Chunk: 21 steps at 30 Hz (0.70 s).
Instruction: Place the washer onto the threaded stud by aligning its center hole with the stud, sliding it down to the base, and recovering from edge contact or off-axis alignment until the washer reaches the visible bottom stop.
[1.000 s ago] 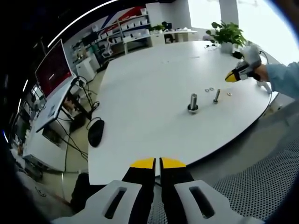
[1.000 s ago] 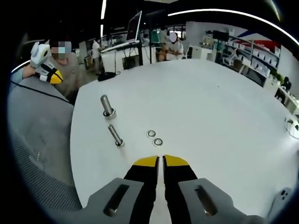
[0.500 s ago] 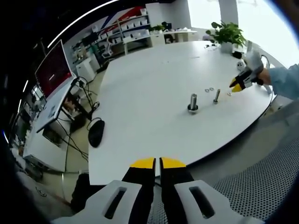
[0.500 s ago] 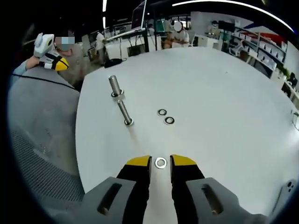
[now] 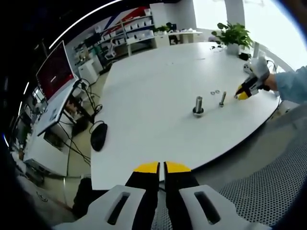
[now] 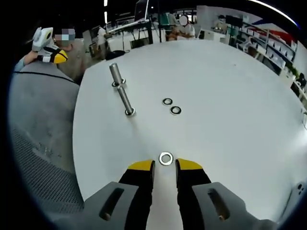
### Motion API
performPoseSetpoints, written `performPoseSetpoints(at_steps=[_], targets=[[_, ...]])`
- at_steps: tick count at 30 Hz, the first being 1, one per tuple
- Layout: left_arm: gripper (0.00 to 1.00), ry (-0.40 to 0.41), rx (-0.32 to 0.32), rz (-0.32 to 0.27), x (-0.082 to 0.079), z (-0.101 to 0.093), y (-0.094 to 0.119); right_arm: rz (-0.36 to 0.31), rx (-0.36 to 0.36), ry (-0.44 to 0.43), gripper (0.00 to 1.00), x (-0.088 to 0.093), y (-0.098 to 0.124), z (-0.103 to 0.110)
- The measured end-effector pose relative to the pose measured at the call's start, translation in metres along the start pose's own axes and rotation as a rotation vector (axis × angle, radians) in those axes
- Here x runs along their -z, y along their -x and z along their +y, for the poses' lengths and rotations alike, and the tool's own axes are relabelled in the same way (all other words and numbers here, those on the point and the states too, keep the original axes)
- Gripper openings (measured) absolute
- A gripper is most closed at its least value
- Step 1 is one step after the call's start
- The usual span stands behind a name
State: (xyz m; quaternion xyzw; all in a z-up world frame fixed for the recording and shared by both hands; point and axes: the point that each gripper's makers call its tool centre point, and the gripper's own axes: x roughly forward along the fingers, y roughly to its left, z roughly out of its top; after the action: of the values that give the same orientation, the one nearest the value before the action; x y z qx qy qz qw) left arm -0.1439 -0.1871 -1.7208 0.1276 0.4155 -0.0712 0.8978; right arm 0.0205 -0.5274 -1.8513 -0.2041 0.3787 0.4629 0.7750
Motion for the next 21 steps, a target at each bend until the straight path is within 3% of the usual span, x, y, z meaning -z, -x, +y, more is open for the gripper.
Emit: performPoseSetpoints(at_steps=[21], targets=[[0.01,0.000,0.001,-0.002,-0.0003,-0.0001,0.0001,-0.018,0.044,0.029,0.15,-0.0066,0.0010,-0.0005]])
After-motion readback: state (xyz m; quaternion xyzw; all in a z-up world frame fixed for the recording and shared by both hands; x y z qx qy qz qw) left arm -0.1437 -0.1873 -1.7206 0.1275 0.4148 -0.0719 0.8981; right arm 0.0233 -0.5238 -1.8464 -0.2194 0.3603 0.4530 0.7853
